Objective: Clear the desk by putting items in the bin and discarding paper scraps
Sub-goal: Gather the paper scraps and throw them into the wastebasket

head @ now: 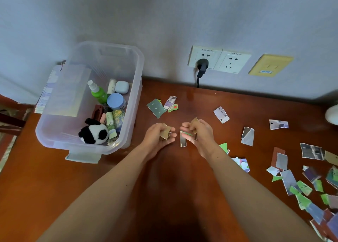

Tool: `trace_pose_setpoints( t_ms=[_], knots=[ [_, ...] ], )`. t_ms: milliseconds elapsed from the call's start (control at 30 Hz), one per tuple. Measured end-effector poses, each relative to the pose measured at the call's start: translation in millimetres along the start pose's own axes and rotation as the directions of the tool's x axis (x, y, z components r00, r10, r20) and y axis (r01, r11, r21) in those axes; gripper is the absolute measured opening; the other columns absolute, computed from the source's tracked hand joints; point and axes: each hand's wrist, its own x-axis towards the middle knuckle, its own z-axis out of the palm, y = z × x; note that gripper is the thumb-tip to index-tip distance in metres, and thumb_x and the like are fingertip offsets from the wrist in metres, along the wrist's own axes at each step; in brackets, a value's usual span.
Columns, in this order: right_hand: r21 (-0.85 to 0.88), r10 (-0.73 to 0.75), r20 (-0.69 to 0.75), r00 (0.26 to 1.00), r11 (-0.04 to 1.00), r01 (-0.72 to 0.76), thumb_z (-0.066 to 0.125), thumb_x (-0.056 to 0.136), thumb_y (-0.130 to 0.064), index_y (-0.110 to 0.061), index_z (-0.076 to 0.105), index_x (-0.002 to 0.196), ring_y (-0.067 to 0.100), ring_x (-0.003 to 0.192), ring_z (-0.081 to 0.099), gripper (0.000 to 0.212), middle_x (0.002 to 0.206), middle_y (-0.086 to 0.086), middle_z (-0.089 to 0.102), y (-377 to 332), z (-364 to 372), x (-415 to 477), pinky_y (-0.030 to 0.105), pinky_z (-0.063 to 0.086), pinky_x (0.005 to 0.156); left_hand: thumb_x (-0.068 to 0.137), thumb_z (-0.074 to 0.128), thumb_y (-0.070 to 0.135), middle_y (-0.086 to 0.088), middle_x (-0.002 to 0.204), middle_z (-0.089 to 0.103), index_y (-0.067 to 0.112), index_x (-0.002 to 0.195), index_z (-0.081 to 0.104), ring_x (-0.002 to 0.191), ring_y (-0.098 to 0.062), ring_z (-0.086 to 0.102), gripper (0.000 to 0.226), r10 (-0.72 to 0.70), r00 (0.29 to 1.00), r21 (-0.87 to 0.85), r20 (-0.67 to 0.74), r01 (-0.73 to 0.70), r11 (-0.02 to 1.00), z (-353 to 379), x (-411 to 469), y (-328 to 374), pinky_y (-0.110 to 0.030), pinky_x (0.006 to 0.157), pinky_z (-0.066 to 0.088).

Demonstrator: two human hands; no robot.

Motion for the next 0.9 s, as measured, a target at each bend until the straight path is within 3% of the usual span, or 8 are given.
trace_pose_setpoints(
  t_ms=[67,133,233,367,500,600,800,900],
  knots=[
    [0.02,0.013,0.015,1.0,1.0,-0.013,0.038,0.084,0.011,-0.008,0.049,0.092,0.026,0.085,0.069,0.024,0.094,0.013,0.062,3.2,-2.2,-1.8,0.032,0.057,0.063,0.096,0.034,0.001,-0.016,0.099,0.068,0.004,0.099,0.048,0.08,-0.025,0.068,0.015,-0.012,1.0,-0.121,0.016,0.014,0.993,-1.0,-4.0,-0.5,-0.035,0.076,0.058],
    [-0.105,-0.008,0.013,1.0,0.994,0.009,0.039,0.083,0.012,-0.014,0.05,0.111,0.02,0.078,0.062,0.04,0.097,0.009,0.054,6.4,-4.2,-3.5,0.032,0.055,0.064,0.094,0.035,-0.006,-0.013,0.096,0.067,0.008,0.103,0.046,0.074,-0.023,0.064,0.019,0.01,1.0,-0.111,-0.026,-0.012,0.994,-1.6,-4.9,-1.9,-0.035,0.074,0.056],
    [-0.43,-0.115,0.027,0.993,0.896,0.116,0.048,0.092,-0.004,-0.024,0.052,0.117,0.014,0.075,0.052,0.032,0.101,0.002,0.052,14.4,-5.8,-2.6,0.026,0.047,0.058,0.089,0.042,0.0,-0.004,0.086,0.057,0.021,0.107,0.052,0.065,-0.014,0.051,0.029,0.164,0.98,0.317,-0.116,-0.12,0.941,-8.2,3.9,-7.7,-0.025,0.061,0.046],
    [-0.91,-0.269,0.14,0.953,0.345,0.231,0.066,0.086,-0.027,-0.036,0.048,0.12,0.016,0.095,0.056,0.04,0.111,-0.009,0.048,21.7,-8.7,5.2,0.034,0.051,0.073,0.085,0.066,0.021,0.006,0.097,0.053,0.03,0.109,0.056,0.079,-0.009,0.052,0.028,0.397,0.918,0.828,0.012,-0.232,0.51,-13.0,12.1,-10.4,-0.026,0.073,0.044],
    [-0.962,-0.25,0.207,0.946,0.124,0.243,0.069,0.084,-0.023,-0.037,0.044,0.13,0.025,0.098,0.058,0.055,0.119,-0.002,0.042,18.2,-3.5,8.9,0.033,0.049,0.071,0.08,0.072,0.034,0.006,0.113,0.049,0.031,0.112,0.056,0.095,-0.016,0.059,0.035,0.414,0.908,0.965,0.068,-0.164,0.202,-15.9,17.6,-5.4,-0.034,0.081,0.05],
    [-0.964,-0.259,0.205,0.944,0.112,0.24,0.071,0.082,-0.021,-0.033,0.049,0.114,0.027,0.093,0.059,0.041,0.114,0.0,0.043,16.8,-0.5,12.4,0.032,0.048,0.066,0.078,0.075,0.034,0.006,0.104,0.048,0.029,0.091,0.061,0.089,-0.018,0.061,0.02,0.416,0.906,0.973,0.072,-0.155,0.168,-16.6,19.2,-2.8,-0.033,0.076,0.05],
    [-0.956,-0.318,0.252,0.914,0.065,0.286,0.066,0.088,-0.025,-0.025,0.058,0.105,0.023,0.089,0.058,0.018,0.106,-0.003,0.053,20.9,0.0,8.9,0.028,0.042,0.062,0.077,0.075,0.035,0.007,0.097,0.054,0.03,0.077,0.056,0.082,-0.015,0.06,0.019,0.429,0.899,0.98,0.091,-0.157,0.121,-14.0,17.6,0.1,-0.032,0.072,0.052],
    [-0.948,-0.343,0.17,0.924,0.201,0.249,0.062,0.089,-0.033,-0.023,0.055,0.086,0.018,0.077,0.055,0.013,0.085,-0.006,0.057,25.1,-0.9,8.7,0.027,0.04,0.059,0.077,0.072,0.035,0.01,0.084,0.061,0.027,0.071,0.057,0.079,-0.011,0.059,0.019,0.428,0.901,0.979,0.073,-0.147,0.143,-13.1,15.8,-2.5,-0.029,0.067,0.048]
  ],
)
